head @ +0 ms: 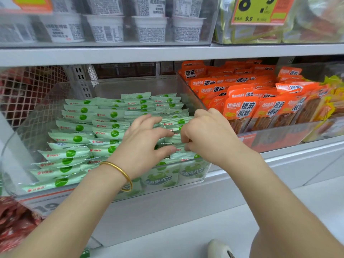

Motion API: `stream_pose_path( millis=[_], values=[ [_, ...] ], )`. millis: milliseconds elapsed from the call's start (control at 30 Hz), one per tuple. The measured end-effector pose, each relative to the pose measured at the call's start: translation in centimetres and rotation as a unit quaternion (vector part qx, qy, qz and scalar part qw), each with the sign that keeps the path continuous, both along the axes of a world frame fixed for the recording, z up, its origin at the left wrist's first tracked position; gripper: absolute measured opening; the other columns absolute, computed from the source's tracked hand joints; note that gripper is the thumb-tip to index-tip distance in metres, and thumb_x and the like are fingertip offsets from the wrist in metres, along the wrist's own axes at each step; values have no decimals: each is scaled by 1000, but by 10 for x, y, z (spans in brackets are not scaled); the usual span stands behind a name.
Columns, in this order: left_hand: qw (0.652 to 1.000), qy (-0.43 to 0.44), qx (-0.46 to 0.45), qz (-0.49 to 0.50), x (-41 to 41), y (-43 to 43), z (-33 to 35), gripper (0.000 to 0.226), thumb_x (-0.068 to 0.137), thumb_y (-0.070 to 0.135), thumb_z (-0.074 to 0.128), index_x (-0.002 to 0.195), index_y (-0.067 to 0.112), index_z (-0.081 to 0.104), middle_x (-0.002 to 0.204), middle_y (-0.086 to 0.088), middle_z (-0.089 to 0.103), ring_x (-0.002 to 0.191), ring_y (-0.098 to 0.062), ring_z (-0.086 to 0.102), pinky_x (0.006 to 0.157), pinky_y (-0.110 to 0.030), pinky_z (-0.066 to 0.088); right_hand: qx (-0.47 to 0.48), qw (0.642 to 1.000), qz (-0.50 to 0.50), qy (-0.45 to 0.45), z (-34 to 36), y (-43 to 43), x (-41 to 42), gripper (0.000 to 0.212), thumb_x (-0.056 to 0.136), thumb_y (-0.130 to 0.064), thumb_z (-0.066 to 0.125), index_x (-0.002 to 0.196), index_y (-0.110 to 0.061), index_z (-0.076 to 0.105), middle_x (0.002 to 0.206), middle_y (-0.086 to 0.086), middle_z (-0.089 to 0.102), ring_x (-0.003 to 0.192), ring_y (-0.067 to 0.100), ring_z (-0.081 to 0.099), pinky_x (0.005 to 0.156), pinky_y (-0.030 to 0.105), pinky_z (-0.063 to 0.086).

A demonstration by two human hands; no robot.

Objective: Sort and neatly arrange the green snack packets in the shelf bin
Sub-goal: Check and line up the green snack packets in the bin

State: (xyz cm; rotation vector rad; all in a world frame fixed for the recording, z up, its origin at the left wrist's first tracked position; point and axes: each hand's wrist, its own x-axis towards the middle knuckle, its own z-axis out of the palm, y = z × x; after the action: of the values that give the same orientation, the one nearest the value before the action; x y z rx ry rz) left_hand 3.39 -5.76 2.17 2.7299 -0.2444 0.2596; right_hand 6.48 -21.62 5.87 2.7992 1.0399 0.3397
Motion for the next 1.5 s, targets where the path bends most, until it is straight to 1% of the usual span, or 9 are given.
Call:
stream_pose_path(
  millis=[367,500,633,800,1000,1133,1300,1400,1500],
  values=[
    [1000,4,23,4,1,-1,1,53,83,51,58,132,30,50,152,7,25,142,-13,5,117,-37,10,75,997,-18,-10,-1,-3,-8,21,93,-8,51,93,-20,33,80,-5,43,75,22,41,69,27,20],
    [999,-27,-29,7,-2,-1,5,66,81,47,63,139,27,38,149,8,26,138,-10,13,112,-25,11,190,981,-8,-35,12,-5,-11,8,93,-11,51,96,-18,48,87,-3,58,83,25,55,69,34,33],
    [989,-87,-122,-2,-7,-4,21,54,81,37,65,129,22,46,123,19,40,117,1,32,94,-8,19,389,920,24,-32,17,-8,-8,6,91,-15,55,93,-15,60,86,-4,64,84,22,57,72,43,47],
    [920,-27,-388,-35,-8,-6,29,24,86,10,62,106,23,60,100,8,70,93,-6,66,81,-28,54,554,829,59,50,12,-3,0,17,87,-14,61,101,-21,67,95,-13,64,94,6,59,86,34,49],
    [850,-20,-526,-21,-10,-2,35,19,88,12,58,105,16,63,95,3,74,83,-5,69,65,-13,49,645,728,98,210,10,-2,3,36,92,-13,58,121,-33,57,121,1,60,98,15,65,85,34,54],
    [843,-12,-535,-45,-12,-2,35,24,87,14,57,110,14,61,87,6,74,68,3,64,54,-6,42,639,724,106,238,7,5,5,25,92,-12,58,110,-28,65,102,-18,65,91,-8,59,79,11,44],
    [840,38,-530,-104,-13,3,33,57,73,12,63,129,10,49,111,-2,70,97,-13,68,78,-18,52,702,653,90,268,-2,9,13,23,87,-11,61,99,-29,71,108,0,70,102,18,64,91,40,51],
    [843,29,-530,-83,-13,5,31,65,69,14,66,131,12,46,115,-1,67,99,-15,67,81,-22,53,709,647,80,269,-4,13,15,25,88,-9,59,98,-29,70,110,2,69,103,21,64,92,44,51],
    [908,-90,-409,2,-15,5,27,58,74,19,74,122,29,43,114,10,56,98,-8,61,82,-19,50,701,664,72,249,-7,15,15,25,89,-11,58,102,-30,67,111,1,67,103,20,63,88,44,52]
  ],
)
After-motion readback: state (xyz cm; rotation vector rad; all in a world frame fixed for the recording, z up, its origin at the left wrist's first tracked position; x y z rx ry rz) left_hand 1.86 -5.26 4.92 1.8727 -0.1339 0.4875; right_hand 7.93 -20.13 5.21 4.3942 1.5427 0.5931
